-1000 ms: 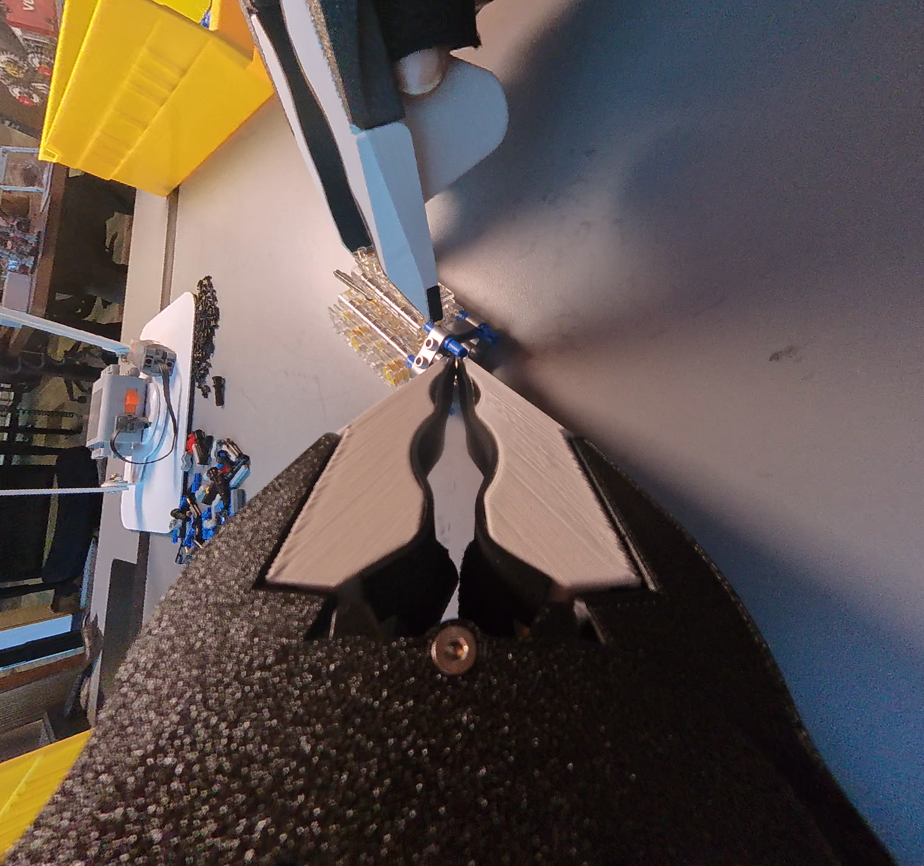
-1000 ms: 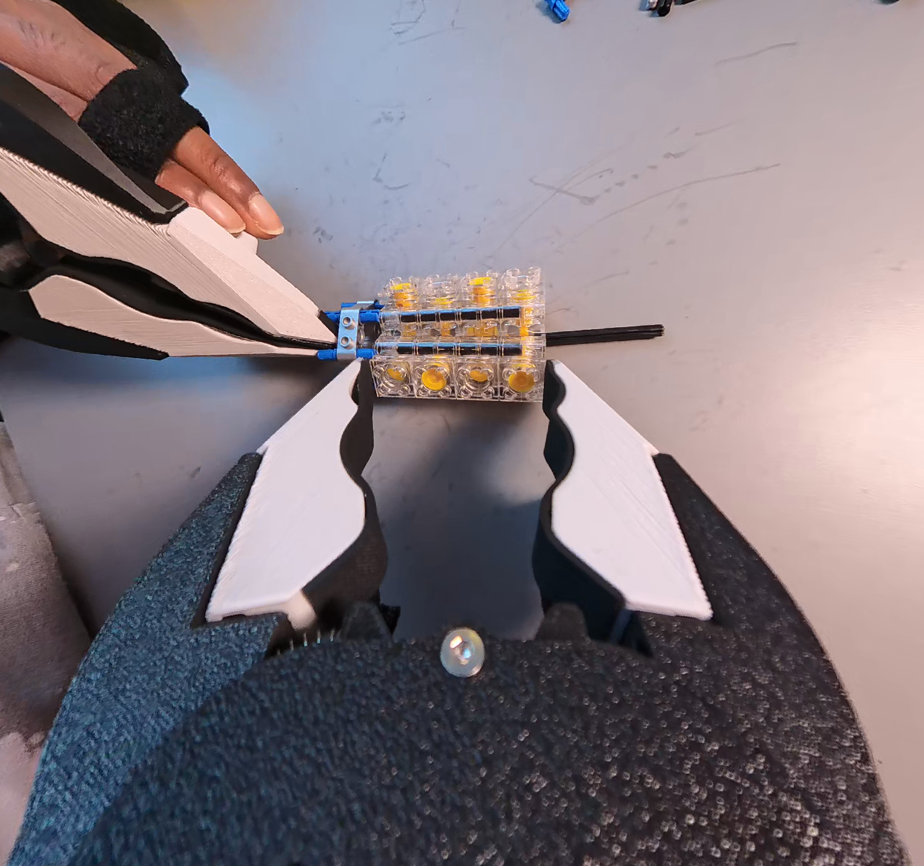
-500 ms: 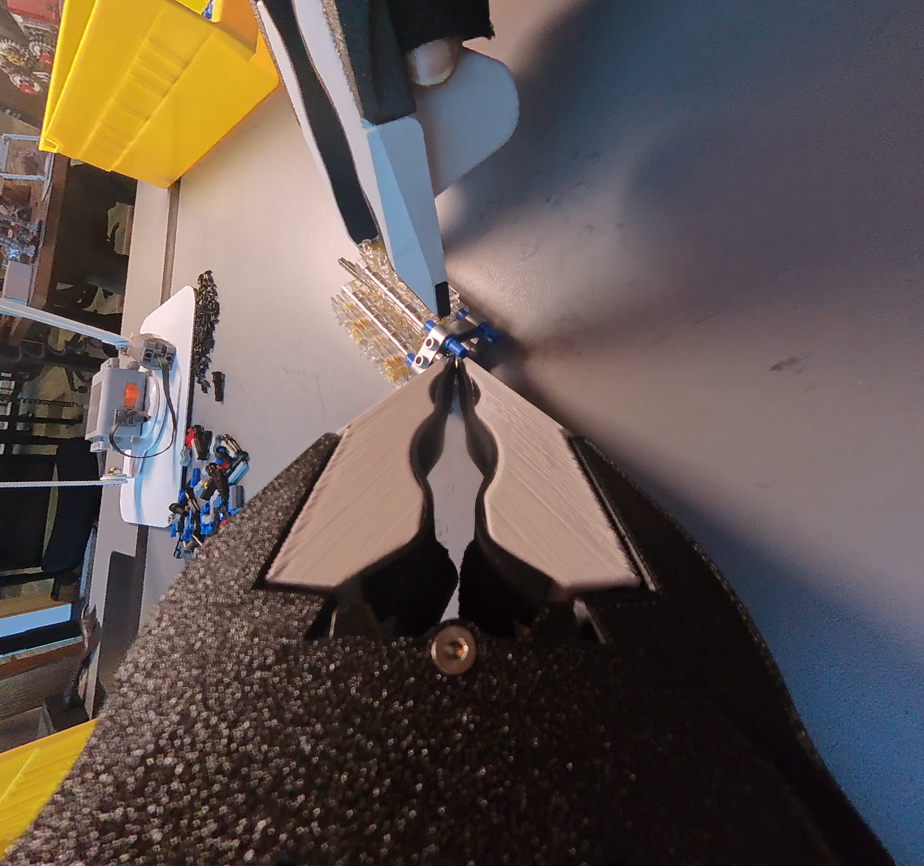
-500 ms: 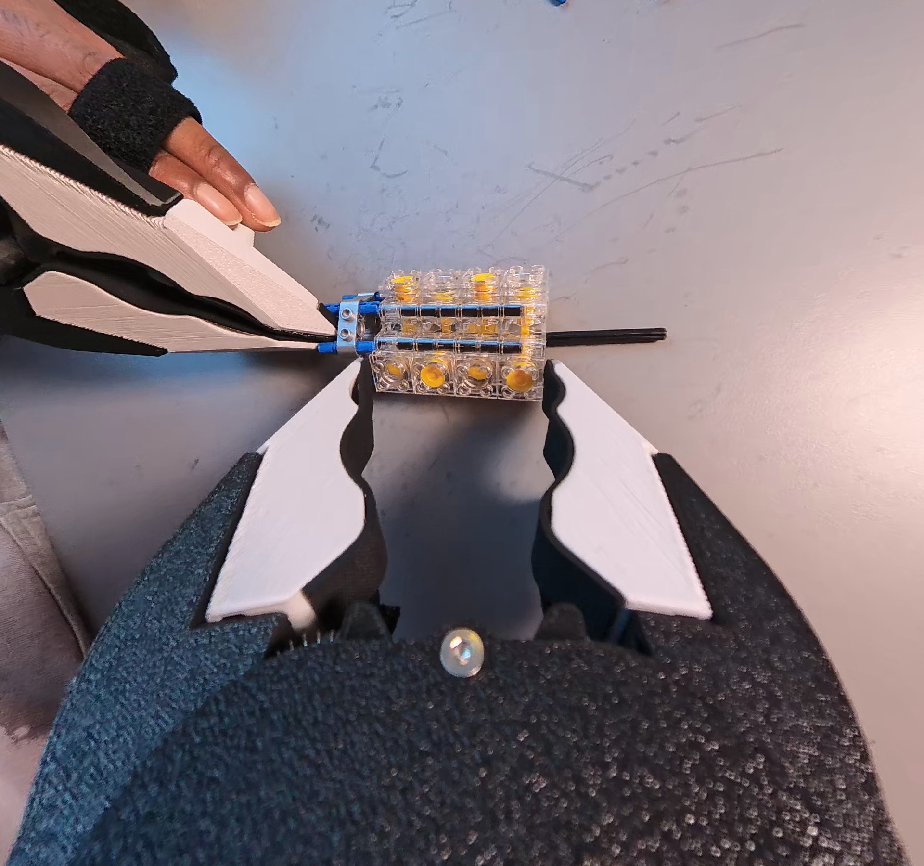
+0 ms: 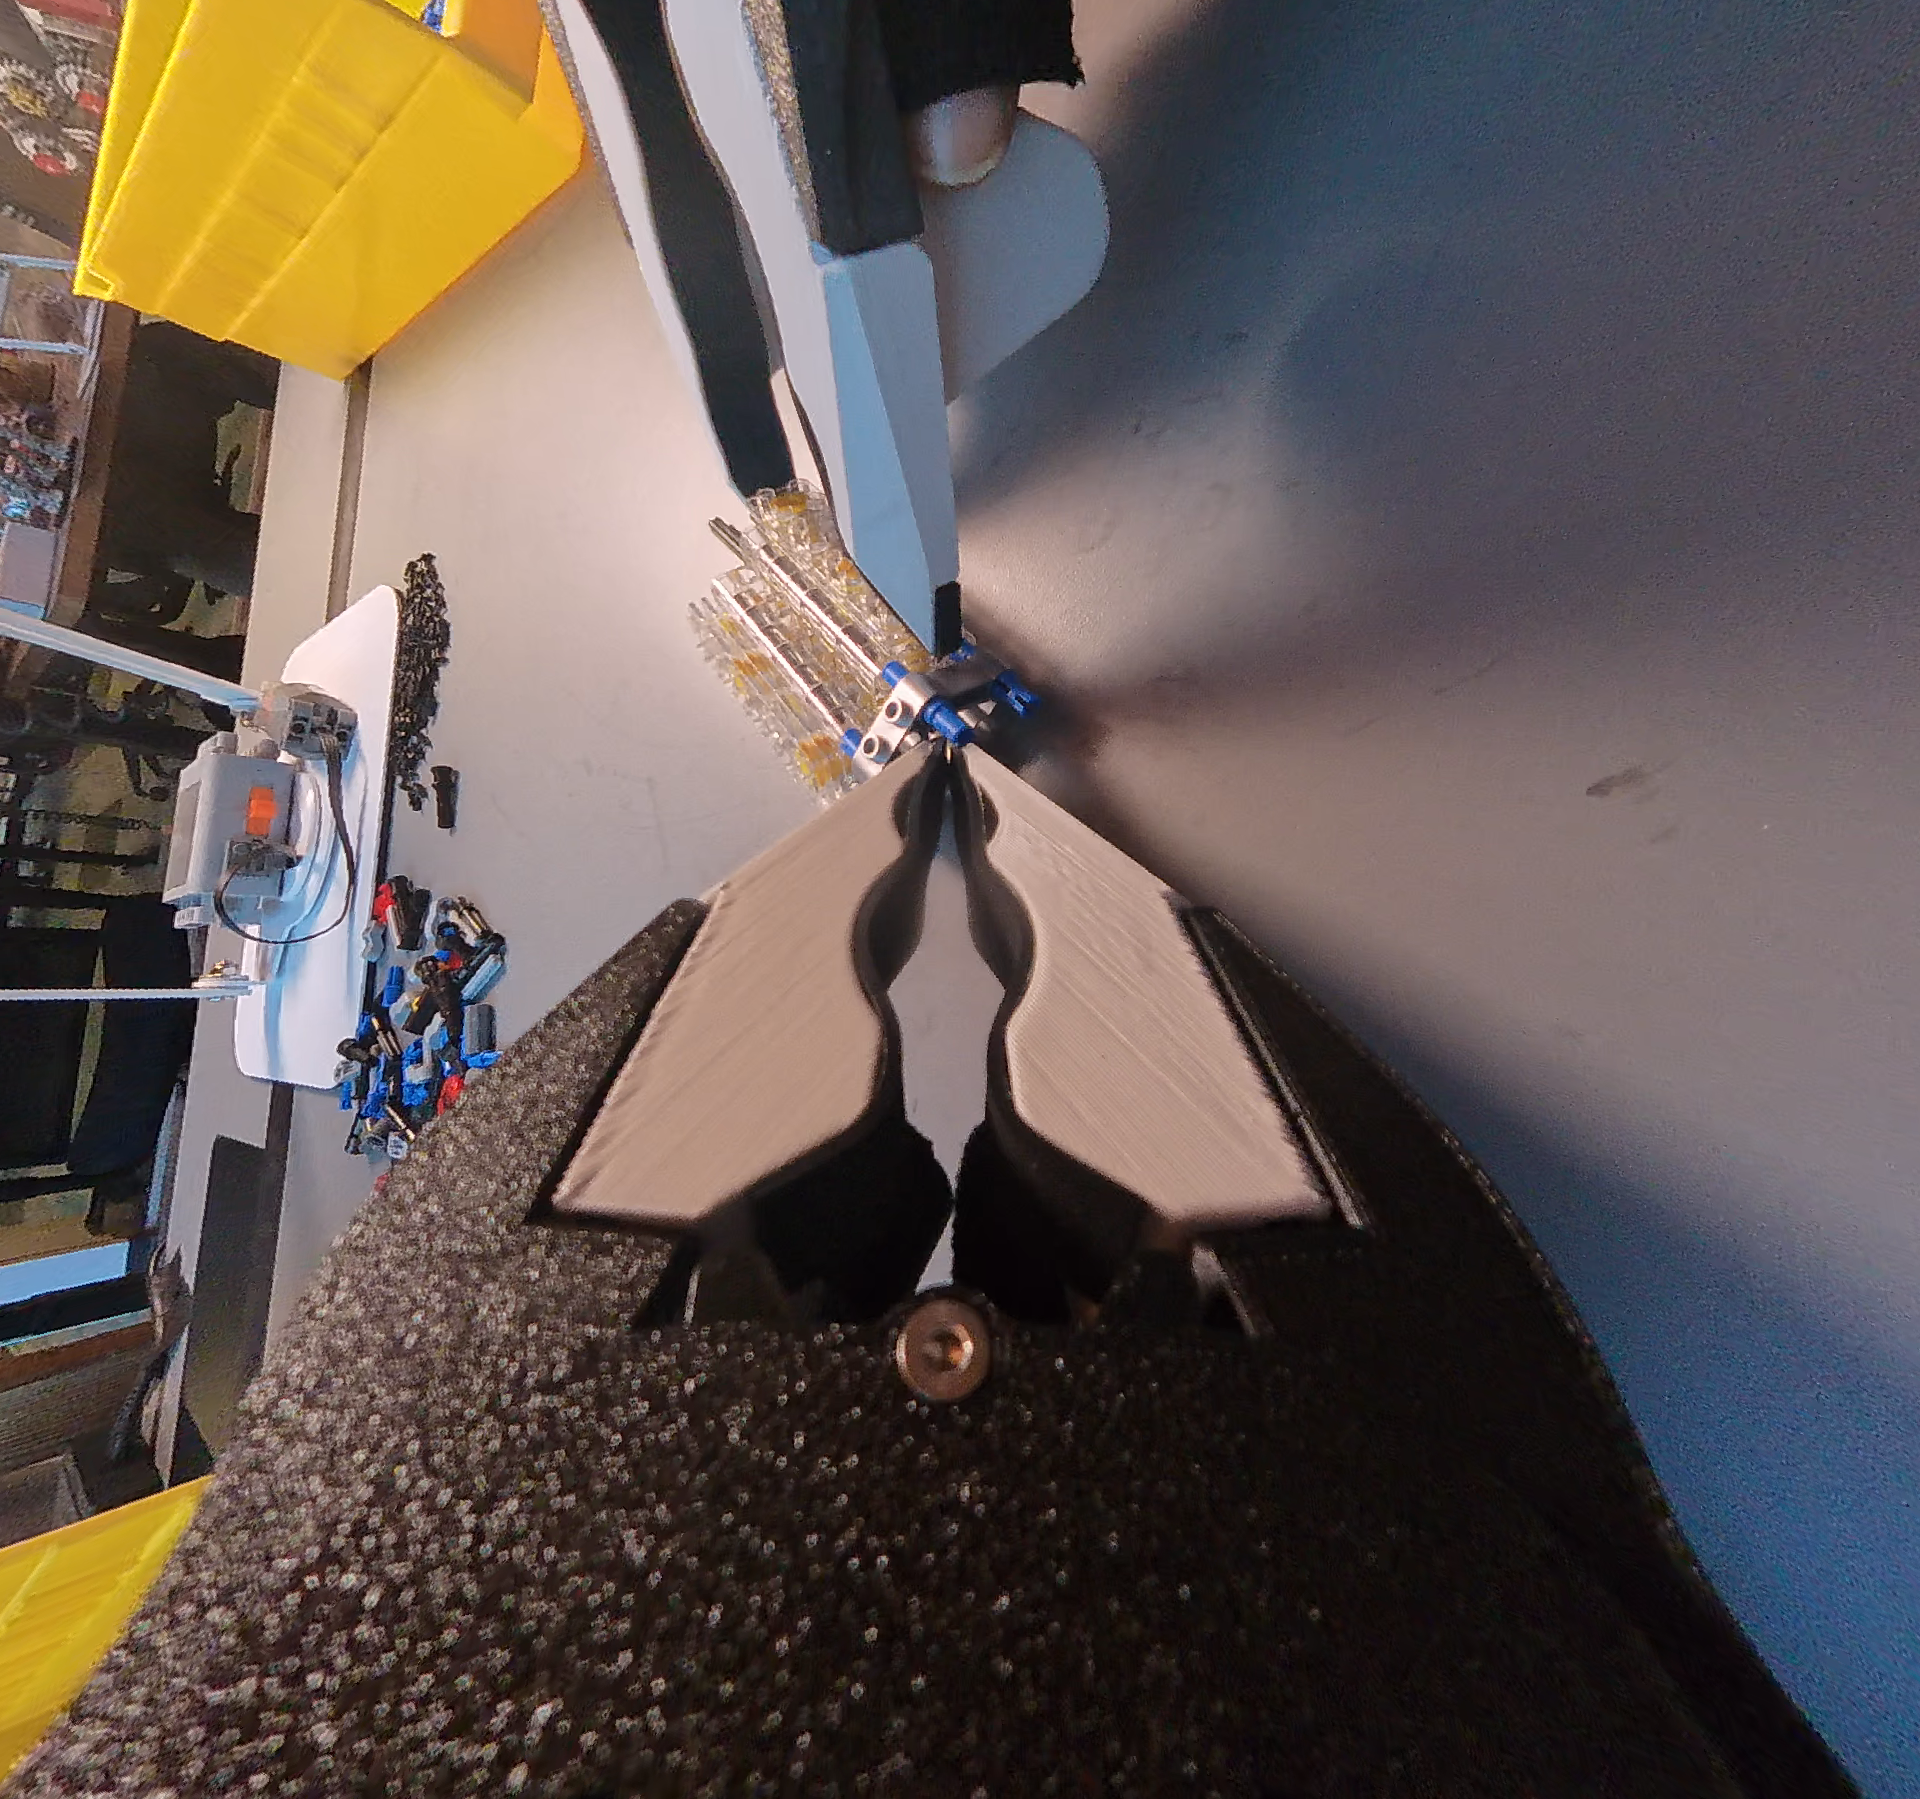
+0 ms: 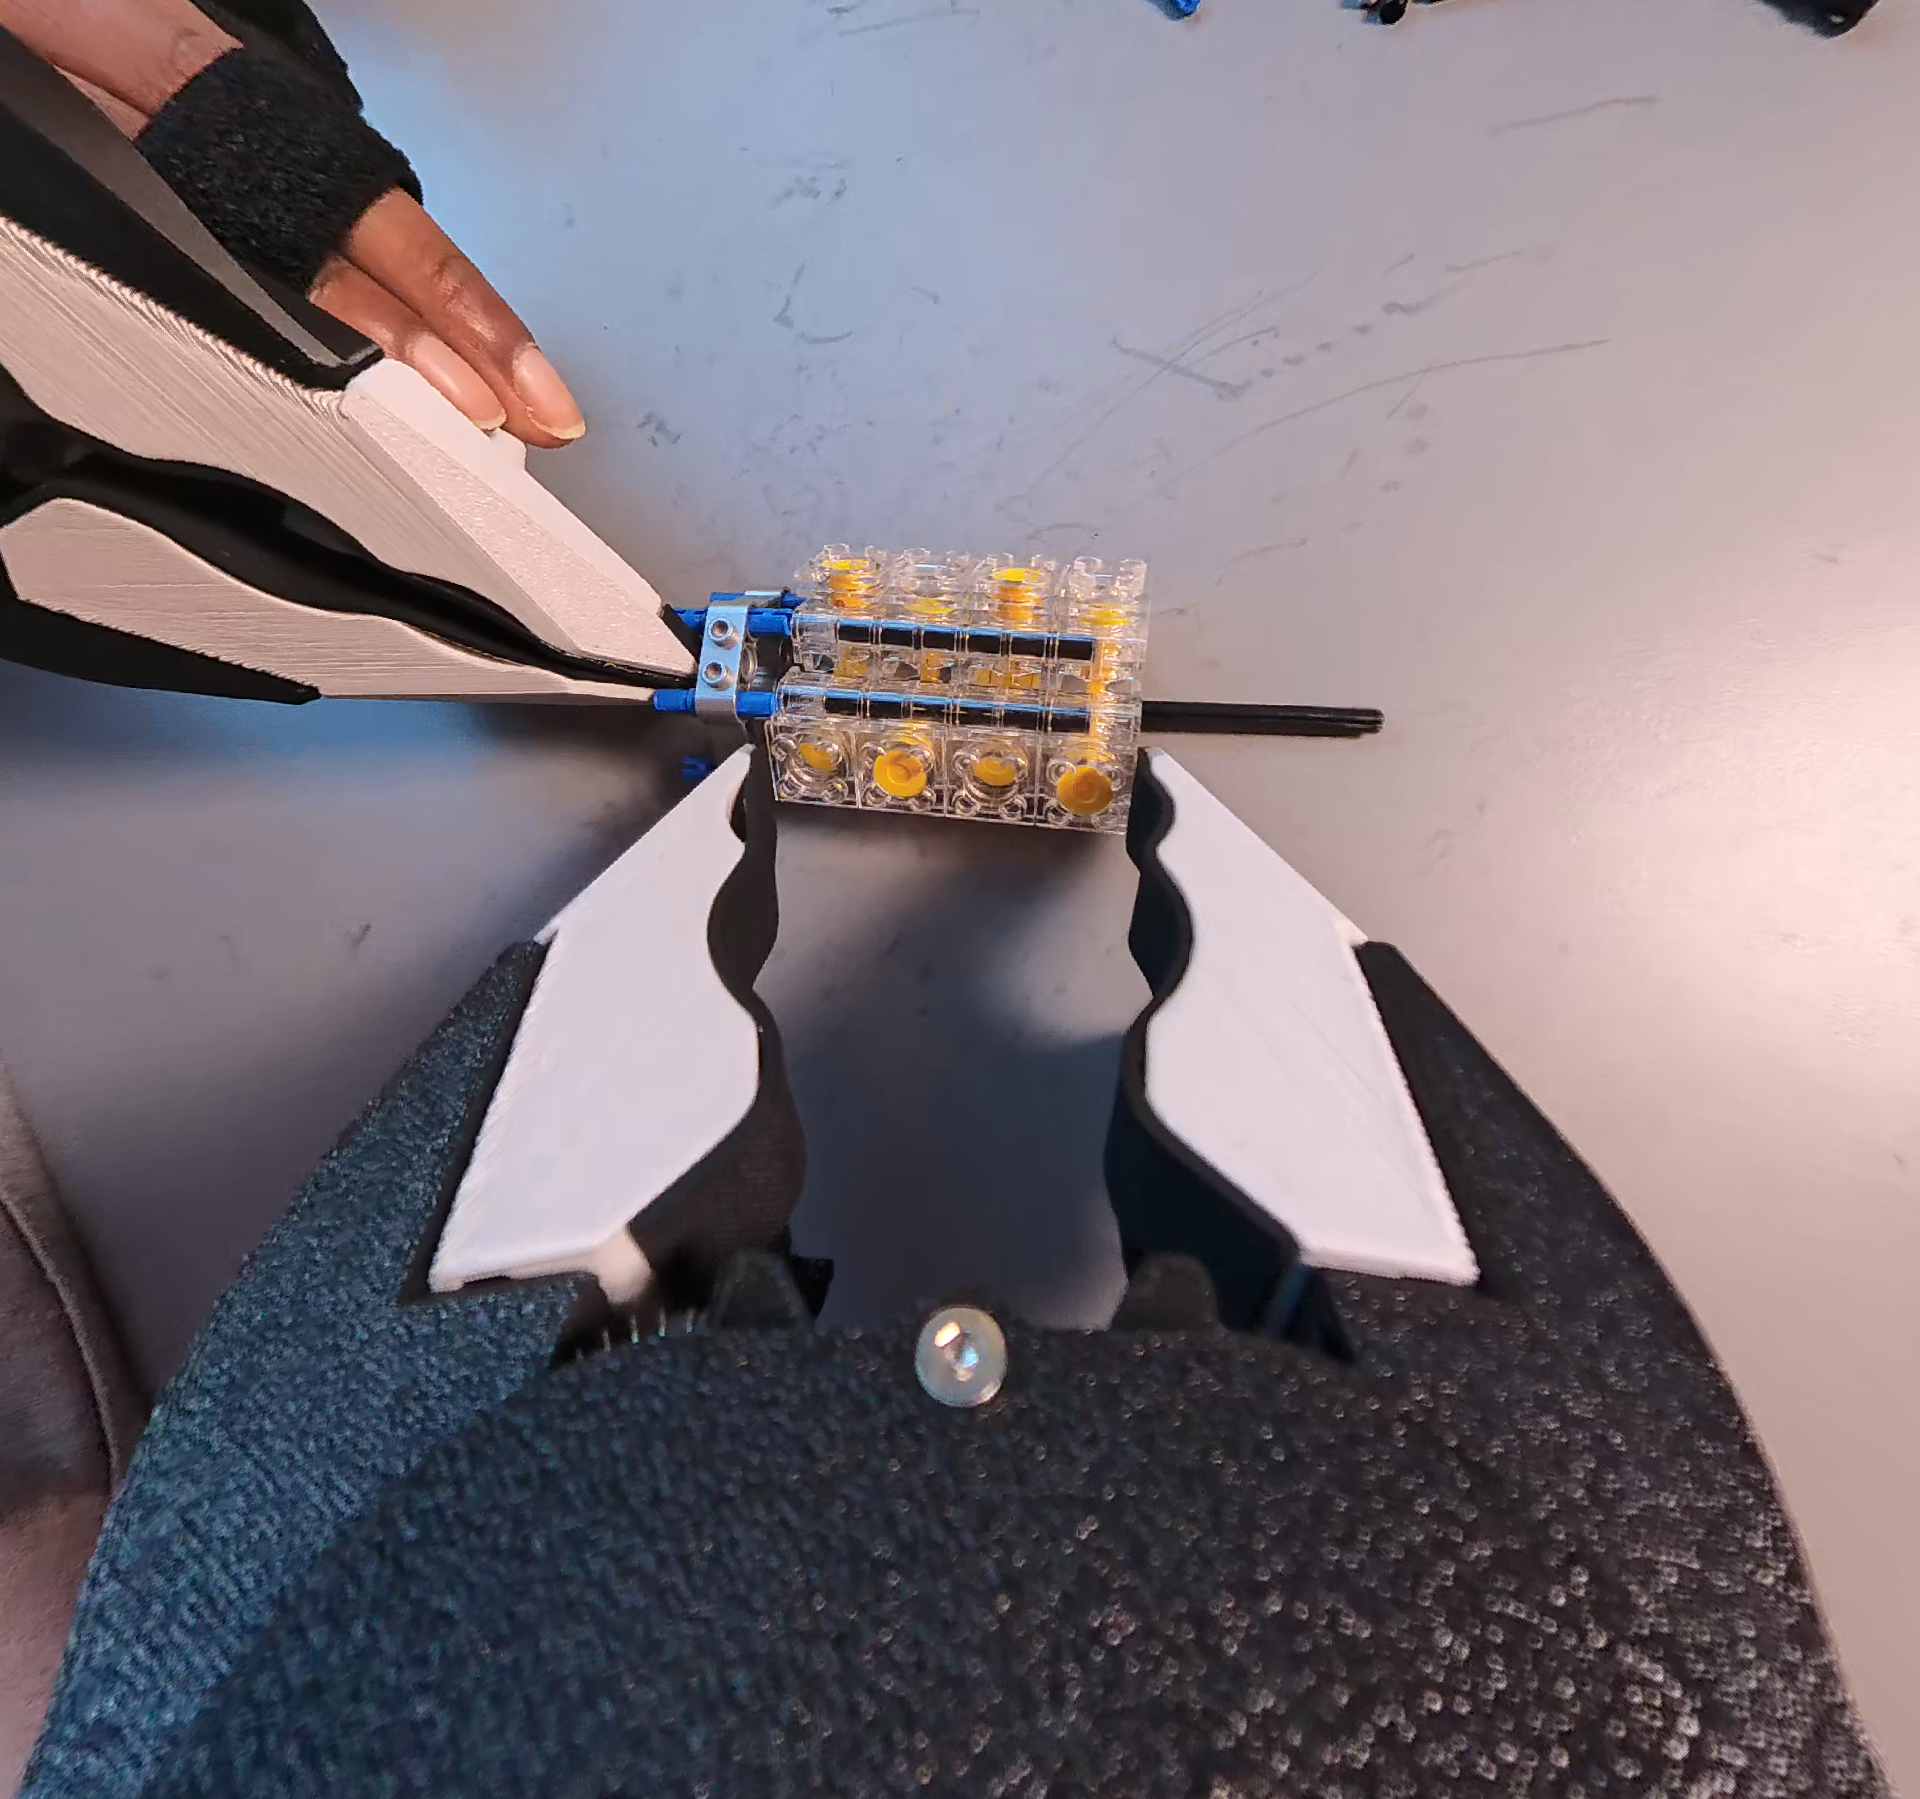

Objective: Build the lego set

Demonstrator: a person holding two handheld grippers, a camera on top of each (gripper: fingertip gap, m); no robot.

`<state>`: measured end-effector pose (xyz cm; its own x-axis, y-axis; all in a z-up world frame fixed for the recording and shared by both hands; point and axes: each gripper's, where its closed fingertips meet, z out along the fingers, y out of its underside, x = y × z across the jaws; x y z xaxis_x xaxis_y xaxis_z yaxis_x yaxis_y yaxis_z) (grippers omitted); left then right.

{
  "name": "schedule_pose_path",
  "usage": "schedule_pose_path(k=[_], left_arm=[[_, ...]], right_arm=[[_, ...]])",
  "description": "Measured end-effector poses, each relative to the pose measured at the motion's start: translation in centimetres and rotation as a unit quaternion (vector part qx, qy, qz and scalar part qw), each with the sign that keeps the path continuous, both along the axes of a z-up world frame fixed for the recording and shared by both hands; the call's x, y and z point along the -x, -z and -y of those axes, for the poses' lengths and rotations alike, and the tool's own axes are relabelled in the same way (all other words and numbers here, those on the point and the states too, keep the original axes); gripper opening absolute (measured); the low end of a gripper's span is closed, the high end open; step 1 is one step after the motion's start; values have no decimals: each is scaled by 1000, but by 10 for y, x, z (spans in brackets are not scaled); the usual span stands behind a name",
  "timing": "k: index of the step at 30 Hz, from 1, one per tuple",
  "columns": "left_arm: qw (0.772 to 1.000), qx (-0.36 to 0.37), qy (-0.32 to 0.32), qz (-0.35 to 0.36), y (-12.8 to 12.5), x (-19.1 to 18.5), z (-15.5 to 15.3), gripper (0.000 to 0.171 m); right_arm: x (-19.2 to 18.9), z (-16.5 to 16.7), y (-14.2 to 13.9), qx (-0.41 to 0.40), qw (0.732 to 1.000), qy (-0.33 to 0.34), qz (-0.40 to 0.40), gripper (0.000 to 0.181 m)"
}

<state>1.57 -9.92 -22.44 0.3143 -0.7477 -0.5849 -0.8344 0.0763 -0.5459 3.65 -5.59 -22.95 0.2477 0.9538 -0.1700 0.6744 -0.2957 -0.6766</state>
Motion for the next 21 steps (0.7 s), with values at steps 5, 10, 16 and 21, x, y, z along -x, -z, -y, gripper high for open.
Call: schedule_pose_path(k=[5, 10, 16, 21], left_arm=[[1000, 9, 2, 5, 1, 0, 2, 4], [999, 35, 9, 27, -3, -3, 10, 9], [1000, 20, -3, 23, -3, -3, 5, 4], [999, 27, -20, 34, -3, -2, 2, 0]], right_arm=[[-1, 1, -2, 18, 1000, 2, -20, 66], [-2, 1, -2, 21, 1000, 1, -22, 66], [-2, 3, -1, 12, 1000, -8, -21, 66], [-3, 3, -2, 5, 1000, -8, -27, 66]])
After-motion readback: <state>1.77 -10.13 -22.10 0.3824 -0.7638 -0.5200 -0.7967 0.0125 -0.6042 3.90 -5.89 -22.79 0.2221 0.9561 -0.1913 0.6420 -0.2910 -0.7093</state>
